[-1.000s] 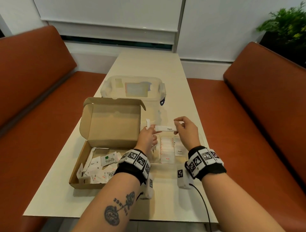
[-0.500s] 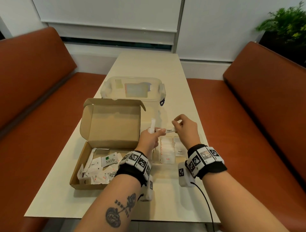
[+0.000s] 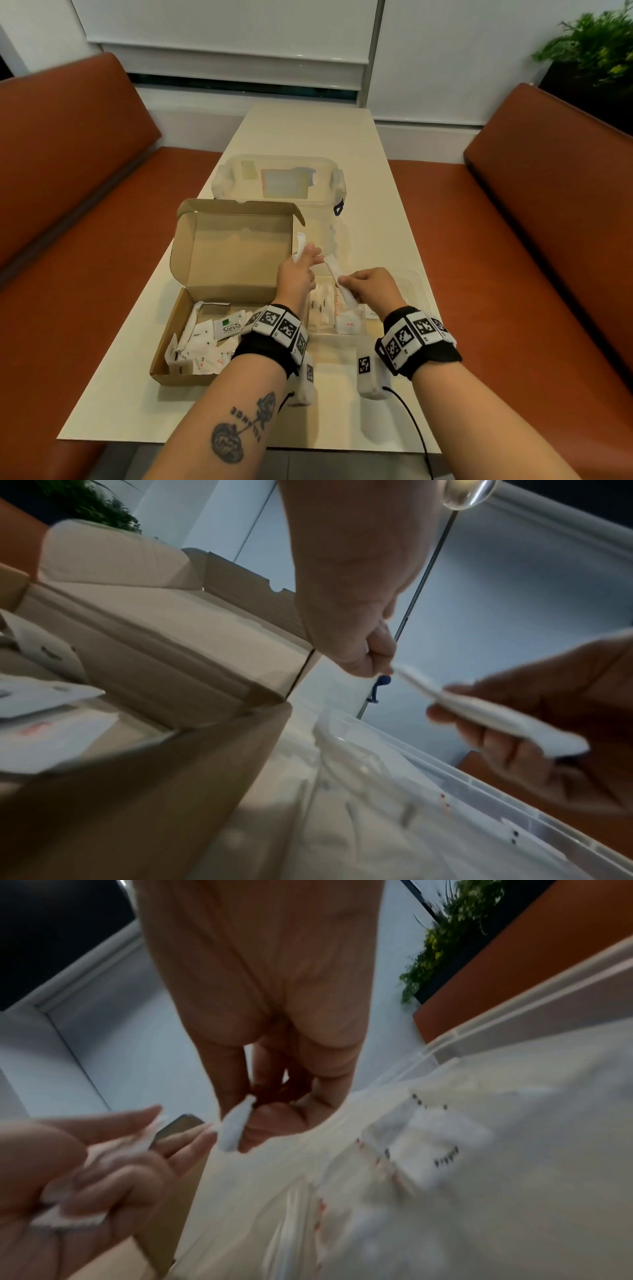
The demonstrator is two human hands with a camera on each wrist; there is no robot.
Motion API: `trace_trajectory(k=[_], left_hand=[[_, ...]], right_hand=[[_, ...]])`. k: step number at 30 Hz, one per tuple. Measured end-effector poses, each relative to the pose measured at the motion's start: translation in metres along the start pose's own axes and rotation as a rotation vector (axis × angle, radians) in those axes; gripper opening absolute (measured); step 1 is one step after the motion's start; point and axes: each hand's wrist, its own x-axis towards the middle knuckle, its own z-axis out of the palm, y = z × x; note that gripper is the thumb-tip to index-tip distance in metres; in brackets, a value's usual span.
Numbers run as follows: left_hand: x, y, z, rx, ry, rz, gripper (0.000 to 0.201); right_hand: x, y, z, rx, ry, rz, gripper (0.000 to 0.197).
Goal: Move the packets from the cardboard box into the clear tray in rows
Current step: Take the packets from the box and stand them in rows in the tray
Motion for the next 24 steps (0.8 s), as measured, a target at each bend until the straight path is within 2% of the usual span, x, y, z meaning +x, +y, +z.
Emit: trace_trajectory(k=[2, 5, 12, 15, 18, 21, 24], left_hand=[[0.002, 0.003, 0.0, -0.053, -0.034, -0.044, 0.042], [0.004, 0.003, 0.0, -0.118, -0.076, -0.082, 0.047], [0.008, -0.001, -0.007, -0.201, -0.113, -0.075, 0.045], [0.009, -0.002, -0.009, -0.195, -0.116, -0.074, 0.045], [0.01, -0.002, -0.009, -0.176, -0.123, -0.081, 0.045], [0.012, -0.003, -0.008, -0.172, -0.12, -0.087, 0.045], [0.012, -0.003, -0.005, -0.177, -0.124, -0.097, 0.045]], right_hand=[[-0.001, 0.003, 0.011, 0.0, 0.012, 0.058, 0.021], [-0.003, 0.004, 0.032, -0.016, 0.041, 0.089, 0.02], [0.004, 0.002, 0.065, -0.261, 0.091, 0.059, 0.016], [0.006, 0.005, 0.068, -0.276, 0.063, 0.056, 0.009], [0.008, 0.008, 0.061, -0.296, -0.004, -0.001, 0.022], [0.008, 0.009, 0.051, -0.481, -0.085, -0.111, 0.031], [0.007, 0.013, 0.046, -0.61, -0.12, -0.134, 0.039]])
